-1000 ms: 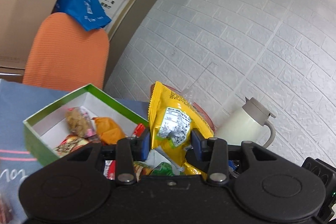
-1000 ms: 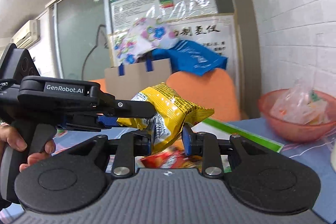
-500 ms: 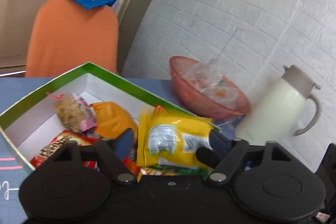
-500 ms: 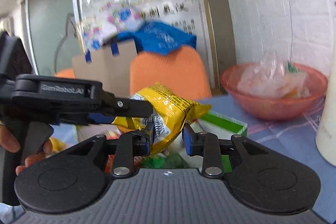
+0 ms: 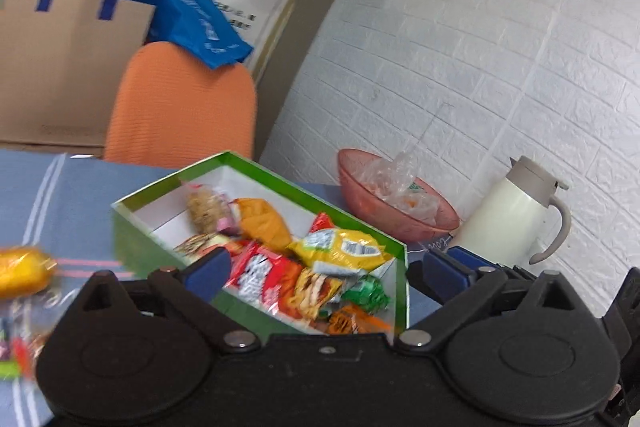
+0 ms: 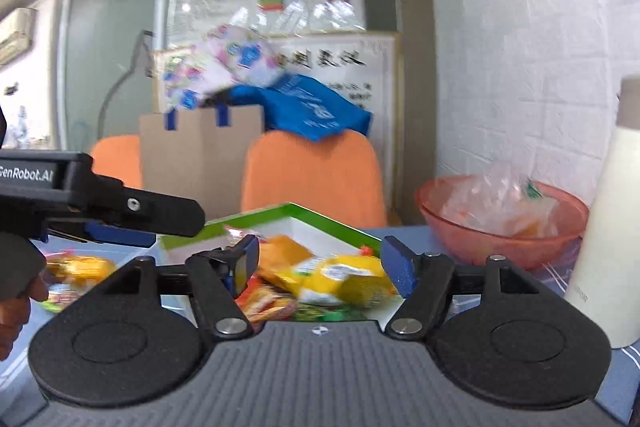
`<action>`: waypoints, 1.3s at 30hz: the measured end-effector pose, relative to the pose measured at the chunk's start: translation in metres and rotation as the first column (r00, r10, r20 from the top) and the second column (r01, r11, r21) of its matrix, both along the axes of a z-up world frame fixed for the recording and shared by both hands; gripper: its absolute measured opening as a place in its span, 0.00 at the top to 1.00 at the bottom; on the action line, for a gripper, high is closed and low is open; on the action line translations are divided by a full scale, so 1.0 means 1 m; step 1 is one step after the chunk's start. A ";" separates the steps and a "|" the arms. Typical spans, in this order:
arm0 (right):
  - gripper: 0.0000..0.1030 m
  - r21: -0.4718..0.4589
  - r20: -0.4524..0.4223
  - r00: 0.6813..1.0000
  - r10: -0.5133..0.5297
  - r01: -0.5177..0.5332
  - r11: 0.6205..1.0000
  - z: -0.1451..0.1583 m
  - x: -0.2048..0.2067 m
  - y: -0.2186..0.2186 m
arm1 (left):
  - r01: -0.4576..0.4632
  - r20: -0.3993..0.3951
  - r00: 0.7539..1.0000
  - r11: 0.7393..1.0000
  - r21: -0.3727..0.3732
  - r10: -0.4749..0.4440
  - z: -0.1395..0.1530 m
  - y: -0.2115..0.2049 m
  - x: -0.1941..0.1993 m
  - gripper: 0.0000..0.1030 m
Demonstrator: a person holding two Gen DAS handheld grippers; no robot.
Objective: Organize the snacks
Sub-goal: 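Lower the yellow bag into the green box and open the left gripper, then grasp the clear candy packet with the left gripper while the right gripper grasps the red-wrapped candy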
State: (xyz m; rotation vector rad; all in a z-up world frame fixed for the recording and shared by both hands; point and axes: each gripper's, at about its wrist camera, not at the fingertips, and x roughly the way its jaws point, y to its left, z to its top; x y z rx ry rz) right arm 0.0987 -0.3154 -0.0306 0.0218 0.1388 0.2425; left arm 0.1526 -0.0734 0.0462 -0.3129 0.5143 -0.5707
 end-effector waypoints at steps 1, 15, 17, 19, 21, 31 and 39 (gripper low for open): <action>0.00 0.004 0.004 0.999 0.032 -0.032 0.999 0.000 -0.007 0.005 | -0.020 -0.005 1.000 1.000 -0.003 0.020 -0.001 0.011 -0.008 0.00; 0.20 -0.205 -0.272 0.882 0.386 -0.445 0.872 -0.055 -0.015 0.111 | -0.273 -0.087 0.957 0.960 0.056 0.277 -0.058 0.121 -0.083 0.00; 0.24 -0.214 -0.303 0.878 0.371 -0.442 0.871 -0.059 -0.009 0.116 | -0.277 -0.086 0.956 0.959 0.064 0.282 -0.060 0.126 -0.081 0.00; 0.42 -0.213 -0.328 0.871 0.366 -0.445 0.870 -0.062 -0.008 0.116 | -0.273 -0.073 0.958 0.960 0.057 0.276 -0.059 0.128 -0.077 0.00; 0.61 -0.220 -0.331 0.877 0.349 -0.431 0.875 -0.063 -0.012 0.114 | -0.269 -0.064 0.960 0.961 0.056 0.273 -0.058 0.129 -0.068 0.00; 0.71 -0.184 -0.337 0.885 0.322 -0.398 0.899 -0.062 -0.021 0.105 | -0.260 -0.044 0.963 0.962 0.082 0.265 -0.054 0.118 -0.012 0.00; 0.61 -0.188 -0.339 0.887 0.314 -0.391 0.901 -0.063 -0.021 0.102 | -0.180 -0.136 0.970 0.973 0.147 0.200 -0.078 0.100 0.015 0.03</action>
